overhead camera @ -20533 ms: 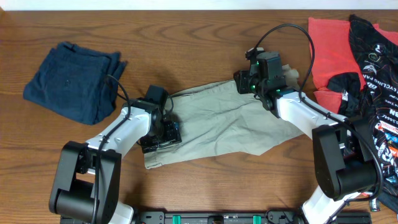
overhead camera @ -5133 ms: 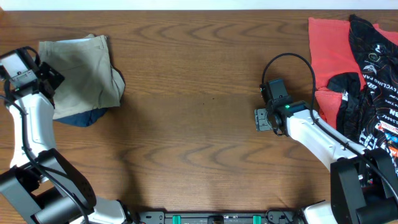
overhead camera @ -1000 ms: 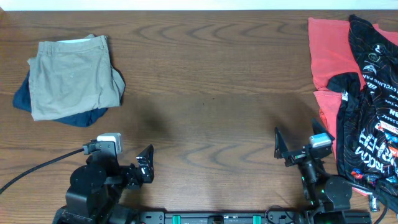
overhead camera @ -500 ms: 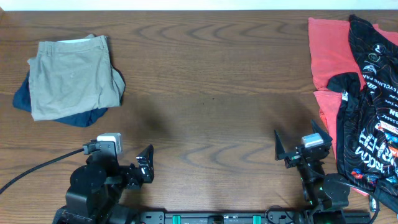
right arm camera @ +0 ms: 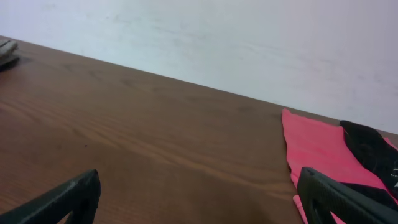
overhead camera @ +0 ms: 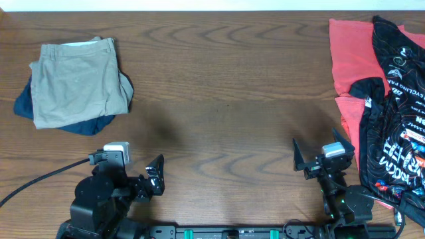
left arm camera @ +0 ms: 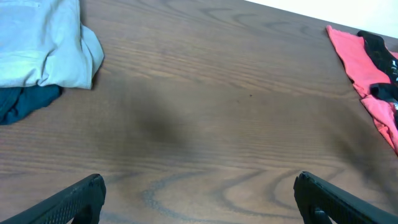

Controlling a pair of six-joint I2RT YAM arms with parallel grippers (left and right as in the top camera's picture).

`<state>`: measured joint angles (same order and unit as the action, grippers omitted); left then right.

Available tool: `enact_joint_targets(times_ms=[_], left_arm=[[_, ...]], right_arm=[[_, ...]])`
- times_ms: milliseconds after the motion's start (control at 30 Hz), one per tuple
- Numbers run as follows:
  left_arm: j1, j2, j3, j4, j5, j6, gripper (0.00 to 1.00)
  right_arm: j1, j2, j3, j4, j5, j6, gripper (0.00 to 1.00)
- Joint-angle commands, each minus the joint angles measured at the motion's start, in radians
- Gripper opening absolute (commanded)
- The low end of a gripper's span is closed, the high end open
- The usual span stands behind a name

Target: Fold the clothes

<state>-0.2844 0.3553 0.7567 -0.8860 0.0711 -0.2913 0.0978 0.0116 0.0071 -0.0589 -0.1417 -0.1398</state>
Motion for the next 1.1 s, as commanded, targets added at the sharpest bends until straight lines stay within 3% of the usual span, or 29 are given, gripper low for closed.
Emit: enact_joint_targets(times_ms=[0,400,700,867,1067], left_arm=[[-0.003,-0.004,-0.008,0.001,-0.011,-0.002,0.98],[0.006,-0.019,-0.008,0.001,-0.011,-0.002,0.98],[0.147,-0.096,-0.025,-0.066,-0.027,0.037,0.98],[0.194,-0.201,-0.127,-0.028,-0.032,0.056,0.98],[0.203,-0.346,-0.347,0.145,-0.031,0.059,0.98]], right_arm=[[0.01,-0.007,-0.002,-0.004,0.007,-0.011,0.99],[0.01,-0.006,-0.002,-0.004,0.007,-0.011,0.99],[0.01,-0.006,-0.002,-0.004,0.007,-0.011,0.99],[0.01,-0.006,-0.002,-0.004,0.007,-0.011,0.99],[0.01,-0.006,-0.002,-0.004,0.007,-0.011,0.99]])
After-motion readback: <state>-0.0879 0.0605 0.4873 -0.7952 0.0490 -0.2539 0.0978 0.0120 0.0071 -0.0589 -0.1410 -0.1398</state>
